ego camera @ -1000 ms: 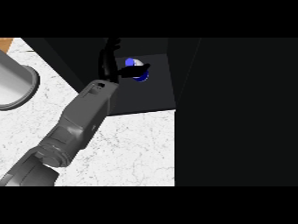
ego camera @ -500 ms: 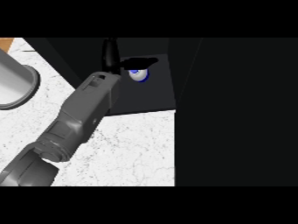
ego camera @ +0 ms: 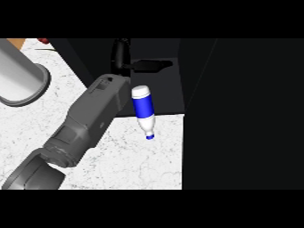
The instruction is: Pick up the bottled water, place it into the cabinet and close the cabinet
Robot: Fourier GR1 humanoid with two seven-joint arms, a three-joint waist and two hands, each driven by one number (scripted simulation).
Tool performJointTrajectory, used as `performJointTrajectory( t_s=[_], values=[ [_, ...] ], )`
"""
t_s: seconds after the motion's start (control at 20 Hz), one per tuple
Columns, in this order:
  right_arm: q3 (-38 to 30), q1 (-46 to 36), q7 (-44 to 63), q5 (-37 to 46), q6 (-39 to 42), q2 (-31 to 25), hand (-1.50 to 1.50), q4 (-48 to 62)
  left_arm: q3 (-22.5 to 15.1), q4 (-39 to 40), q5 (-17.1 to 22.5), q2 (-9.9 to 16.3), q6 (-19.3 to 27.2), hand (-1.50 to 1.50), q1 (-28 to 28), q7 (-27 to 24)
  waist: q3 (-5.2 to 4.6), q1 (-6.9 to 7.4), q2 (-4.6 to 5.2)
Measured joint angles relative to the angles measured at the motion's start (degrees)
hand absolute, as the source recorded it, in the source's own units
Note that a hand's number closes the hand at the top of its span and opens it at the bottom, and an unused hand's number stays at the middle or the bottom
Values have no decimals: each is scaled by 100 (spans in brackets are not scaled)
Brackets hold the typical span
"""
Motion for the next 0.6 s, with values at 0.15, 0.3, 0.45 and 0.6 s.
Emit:
performJointTrajectory(
  t_s=[0.15, 0.3, 0.45, 0.6],
  values=[
    [62, -27, 86, -7, -39, 22, -150, -13, -17, -141, 17, -71, -93, -150, 138, -43, 2, 60, -30],
    [124, -42, 241, -15, -135, 48, -150, -38, -92, -386, 26, -108, -125, -150, 313, -46, 3, 125, -59],
    [132, 12, 226, -19, -134, 56, -150, -51, -210, -727, 102, -124, -132, -150, 560, 41, 4, 160, -88],
    [255, 75, 210, -3, -146, 104, -150, -55, -486, -1252, 238, -132, -203, -150, 961, 176, 4, 189, -115]
  ],
)
